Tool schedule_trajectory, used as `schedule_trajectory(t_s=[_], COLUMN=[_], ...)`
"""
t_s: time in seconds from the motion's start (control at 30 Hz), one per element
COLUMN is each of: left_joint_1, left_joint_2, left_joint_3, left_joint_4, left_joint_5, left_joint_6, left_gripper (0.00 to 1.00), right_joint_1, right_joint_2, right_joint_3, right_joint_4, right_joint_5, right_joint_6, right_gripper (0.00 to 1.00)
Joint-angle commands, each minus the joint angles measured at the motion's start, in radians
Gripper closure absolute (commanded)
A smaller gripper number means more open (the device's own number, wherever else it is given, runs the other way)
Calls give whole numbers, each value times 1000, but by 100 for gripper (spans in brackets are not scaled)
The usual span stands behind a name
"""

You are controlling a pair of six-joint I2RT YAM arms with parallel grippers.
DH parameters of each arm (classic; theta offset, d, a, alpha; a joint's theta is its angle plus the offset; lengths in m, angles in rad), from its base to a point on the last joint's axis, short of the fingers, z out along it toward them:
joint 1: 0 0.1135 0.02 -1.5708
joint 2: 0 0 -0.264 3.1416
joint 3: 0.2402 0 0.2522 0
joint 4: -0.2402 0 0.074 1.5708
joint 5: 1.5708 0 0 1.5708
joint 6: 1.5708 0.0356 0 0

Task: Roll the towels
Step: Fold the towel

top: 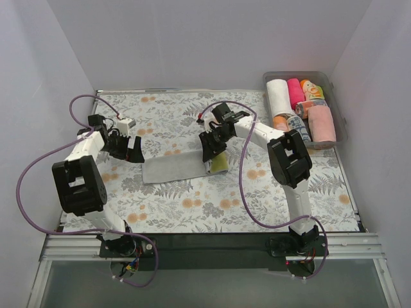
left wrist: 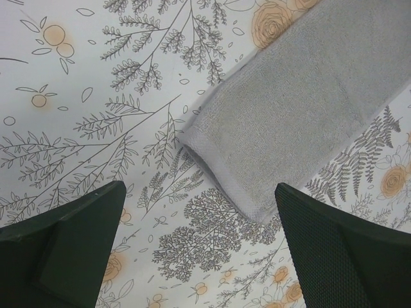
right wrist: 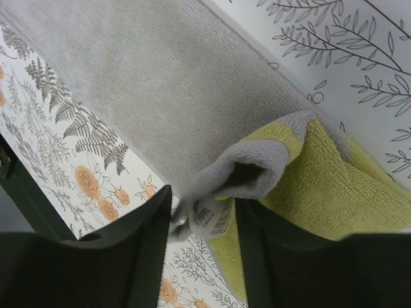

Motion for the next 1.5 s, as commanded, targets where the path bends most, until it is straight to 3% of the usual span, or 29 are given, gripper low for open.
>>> schedule_trajectory(t_s=[0.0, 0.17, 0.2, 0.27, 0.33, 0.37, 0.43, 0.5, 0.63, 0.83, 1.03, 1.13, 1.2, 1.3, 1.4, 1.47], left_joint_1=[-11, -52, -66, -77, -92, -100, -123, -150, -183, -203, -206, -216, -222, -256, -265, -265], left_joint_2=[-90, -132, -136, -138, -133, -121, -109, -84, -14, 123, 299, 438, 512, 606, 579, 501], left_joint_3=[-17, -46, -52, -63, -72, -76, -86, -90, -84, -21, 156, 360, 554, 756, 786, 721], left_joint_4=[11, 2, 0, 6, 8, 8, 16, 19, 26, 45, 75, 72, 36, -21, -15, -4], left_joint_5=[47, 64, 67, 81, 88, 90, 84, 44, -30, -100, -128, -123, -76, 31, 81, 93], left_joint_6=[48, 105, 105, 105, 91, 85, 68, 56, 31, 4, 5, 18, 27, 22, 9, 5], left_gripper=[2, 2, 5, 21, 35, 47, 54, 69, 76, 88, 91, 91, 79, 59, 51, 51], right_joint_1=[3, -10, -24, -44, -73, -82, -107, -116, -116, -115, -110, -78, -20, 46, 26, -24], right_joint_2=[-14, -86, -100, -134, -146, -143, -125, -88, -31, 12, -54, -150, -203, -273, -296, -301], right_joint_3=[63, 75, 75, 59, 40, 33, 28, 29, 20, -26, -190, -329, -412, -400, -328, -296], right_joint_4=[21, 13, 4, 1, -4, -5, -19, -24, -25, -18, 2, 40, 77, 87, 84, 80], right_joint_5=[-77, -154, -175, -185, -173, -159, -124, -82, -70, -48, -74, -123, -175, -229, -225, -225], right_joint_6=[-2, -29, -49, -65, -103, -115, -150, -172, -206, -221, -200, -174, -157, -137, -126, -124], right_gripper=[55, 47, 43, 44, 50, 54, 65, 77, 86, 88, 88, 82, 76, 65, 63, 63])
